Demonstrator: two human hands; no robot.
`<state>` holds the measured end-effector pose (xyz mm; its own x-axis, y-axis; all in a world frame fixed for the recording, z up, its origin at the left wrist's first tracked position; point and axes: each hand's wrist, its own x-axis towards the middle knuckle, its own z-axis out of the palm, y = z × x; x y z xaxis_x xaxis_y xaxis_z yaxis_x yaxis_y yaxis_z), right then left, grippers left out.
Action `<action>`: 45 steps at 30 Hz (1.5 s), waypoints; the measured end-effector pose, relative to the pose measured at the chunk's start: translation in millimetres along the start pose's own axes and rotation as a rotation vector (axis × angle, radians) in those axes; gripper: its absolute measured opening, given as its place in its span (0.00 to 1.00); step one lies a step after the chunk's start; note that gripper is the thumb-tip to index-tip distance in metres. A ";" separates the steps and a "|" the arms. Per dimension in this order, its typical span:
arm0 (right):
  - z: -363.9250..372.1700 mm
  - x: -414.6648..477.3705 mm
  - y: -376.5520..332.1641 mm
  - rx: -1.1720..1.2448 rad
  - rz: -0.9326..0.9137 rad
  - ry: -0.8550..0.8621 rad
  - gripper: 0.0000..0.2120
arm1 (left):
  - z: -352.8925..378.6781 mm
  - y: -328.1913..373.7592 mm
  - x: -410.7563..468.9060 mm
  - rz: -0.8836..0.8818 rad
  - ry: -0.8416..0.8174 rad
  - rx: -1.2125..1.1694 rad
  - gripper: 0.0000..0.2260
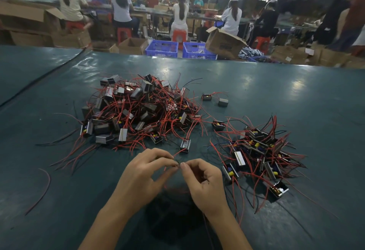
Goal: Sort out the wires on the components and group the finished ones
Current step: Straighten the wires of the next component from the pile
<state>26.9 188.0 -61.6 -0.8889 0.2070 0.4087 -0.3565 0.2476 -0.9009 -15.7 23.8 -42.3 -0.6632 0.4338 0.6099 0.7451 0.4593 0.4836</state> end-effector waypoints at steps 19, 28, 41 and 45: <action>4.2 -5.1 -0.8 -0.358 -0.234 0.047 0.08 | 13.5 14.3 4.4 -0.520 0.108 -0.539 0.15; 5.0 -5.4 -3.2 -0.266 -0.148 0.052 0.13 | 11.6 16.0 3.3 -0.352 0.065 -0.429 0.12; 3.8 -3.1 -1.7 0.034 -0.013 -0.016 0.09 | 10.9 -0.7 -2.5 0.037 0.128 -0.088 0.12; 4.5 -4.5 -1.8 -0.126 -0.087 0.012 0.08 | 13.6 1.6 -2.9 -0.046 0.141 -0.105 0.13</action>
<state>30.2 182.4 -62.4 -0.8522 0.1910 0.4871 -0.3925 0.3822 -0.8366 -13.6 33.9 -51.8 -0.6858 0.2982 0.6639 0.7225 0.3891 0.5715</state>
